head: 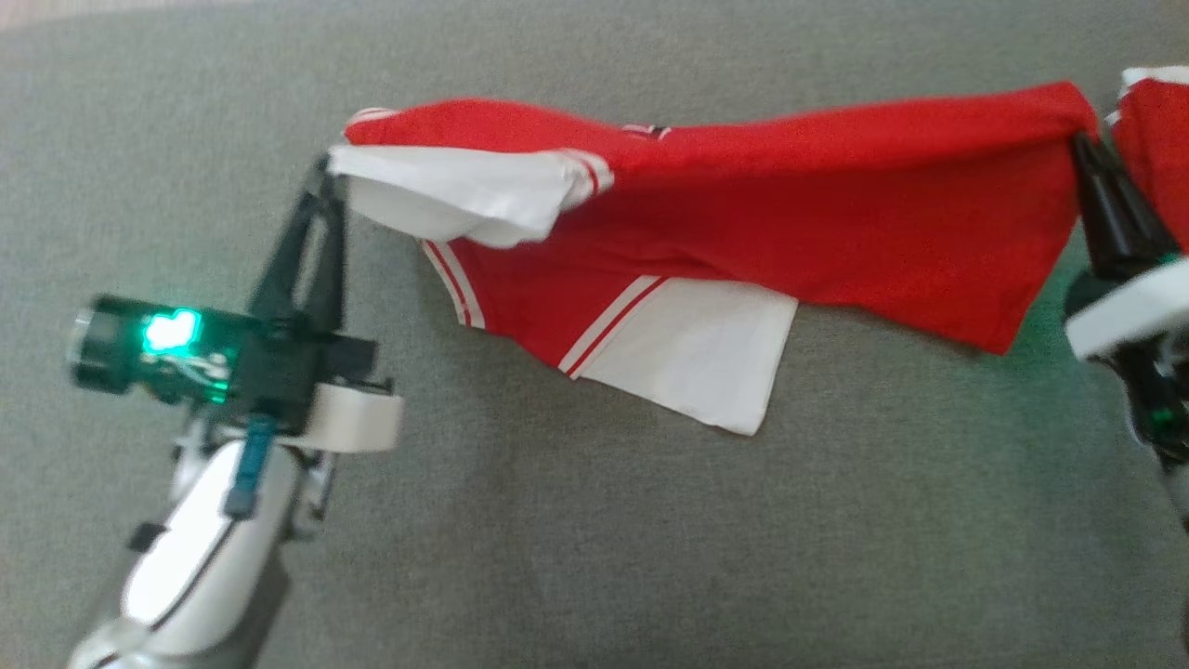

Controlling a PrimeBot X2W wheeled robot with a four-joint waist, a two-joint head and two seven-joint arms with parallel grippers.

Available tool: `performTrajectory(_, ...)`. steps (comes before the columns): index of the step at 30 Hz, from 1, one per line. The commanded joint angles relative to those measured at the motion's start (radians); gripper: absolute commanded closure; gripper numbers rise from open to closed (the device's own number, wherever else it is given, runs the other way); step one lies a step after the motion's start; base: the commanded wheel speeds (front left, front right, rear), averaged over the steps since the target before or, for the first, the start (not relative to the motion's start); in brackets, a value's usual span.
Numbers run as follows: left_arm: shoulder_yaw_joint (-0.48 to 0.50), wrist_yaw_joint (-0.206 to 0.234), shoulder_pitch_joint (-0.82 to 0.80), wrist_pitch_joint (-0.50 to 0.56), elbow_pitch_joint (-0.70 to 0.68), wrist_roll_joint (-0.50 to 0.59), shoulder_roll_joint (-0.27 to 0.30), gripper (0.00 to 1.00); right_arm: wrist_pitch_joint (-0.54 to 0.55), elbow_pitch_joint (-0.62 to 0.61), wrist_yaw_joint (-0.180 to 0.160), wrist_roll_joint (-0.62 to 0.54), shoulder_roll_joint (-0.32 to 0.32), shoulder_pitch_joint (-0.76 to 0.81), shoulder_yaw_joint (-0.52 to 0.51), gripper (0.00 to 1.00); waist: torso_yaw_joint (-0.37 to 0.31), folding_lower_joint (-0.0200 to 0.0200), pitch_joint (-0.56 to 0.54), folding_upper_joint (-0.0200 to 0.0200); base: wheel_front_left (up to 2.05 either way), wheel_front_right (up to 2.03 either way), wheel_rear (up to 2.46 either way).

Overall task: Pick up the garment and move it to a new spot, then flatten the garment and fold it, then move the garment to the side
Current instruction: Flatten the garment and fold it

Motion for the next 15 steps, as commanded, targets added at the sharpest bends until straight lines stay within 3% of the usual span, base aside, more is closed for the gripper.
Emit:
performTrajectory(1,0.056,0.012,-0.024,-0.006,-0.057,-0.004,0.05,1.0,-0.019,-0.048,-0.001,0.0,-0.047,0.032,-0.005,1.0,-0.011,0.0,-0.02,0.0,0.0,0.0,0.0)
performTrajectory(8,0.133,-0.004,-0.055,0.033,-0.251,-0.018,0.154,1.0,-0.004,-0.257,-0.001,-0.066,-0.151,0.1,-0.097,1.0,-0.056,0.0,-0.089,0.0,0.0,0.0,0.0)
performTrajectory(15,0.181,-0.038,-0.135,0.146,-0.429,-0.013,0.243,1.0,0.121,-0.501,-0.001,-0.137,-0.168,0.193,-0.268,1.0,-0.085,0.0,-0.129,0.0,0.0,0.0,0.0)
